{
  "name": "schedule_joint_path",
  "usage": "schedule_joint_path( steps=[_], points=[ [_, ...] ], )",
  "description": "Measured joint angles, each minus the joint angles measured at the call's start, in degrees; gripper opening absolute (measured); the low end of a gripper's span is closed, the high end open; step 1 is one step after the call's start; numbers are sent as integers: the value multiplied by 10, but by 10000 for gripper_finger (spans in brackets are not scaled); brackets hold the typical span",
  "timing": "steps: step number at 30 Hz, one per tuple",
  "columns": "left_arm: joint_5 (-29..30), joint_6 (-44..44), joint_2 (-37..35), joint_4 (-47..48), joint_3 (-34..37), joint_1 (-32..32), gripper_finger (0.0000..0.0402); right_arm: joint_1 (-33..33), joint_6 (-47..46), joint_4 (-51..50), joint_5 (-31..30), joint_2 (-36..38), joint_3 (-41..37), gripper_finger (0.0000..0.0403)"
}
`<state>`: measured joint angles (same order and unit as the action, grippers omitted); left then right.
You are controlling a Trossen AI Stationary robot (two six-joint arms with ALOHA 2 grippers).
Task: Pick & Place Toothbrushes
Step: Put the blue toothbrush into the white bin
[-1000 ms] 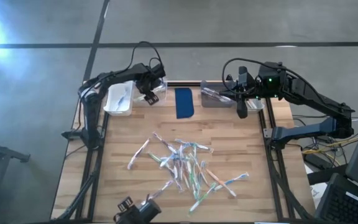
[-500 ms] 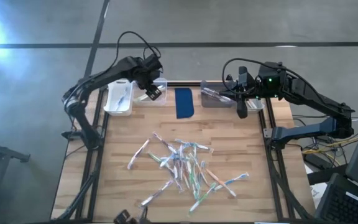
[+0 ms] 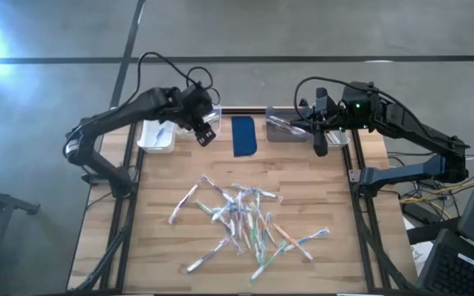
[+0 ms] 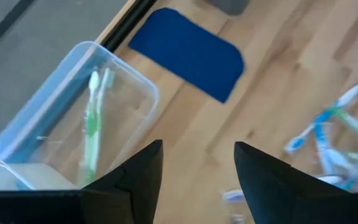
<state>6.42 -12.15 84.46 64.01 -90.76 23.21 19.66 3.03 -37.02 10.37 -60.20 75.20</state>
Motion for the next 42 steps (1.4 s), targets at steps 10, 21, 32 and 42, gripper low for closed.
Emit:
schedule_joint_path(
  steps=[10, 21, 32, 42],
  points=[
    [11, 24, -15, 18, 1, -78, 202, 0, 0, 0, 0, 0, 0, 8],
    [12, 43, -15, 20, 34, -86, 202, 0, 0, 0, 0, 0, 0, 8],
    [12, 162, -15, 6, 106, -128, 202, 0, 0, 0, 0, 0, 0, 8],
    [-8, 94, -15, -8, 170, -172, 202, 0, 0, 0, 0, 0, 0, 8]
  ],
)
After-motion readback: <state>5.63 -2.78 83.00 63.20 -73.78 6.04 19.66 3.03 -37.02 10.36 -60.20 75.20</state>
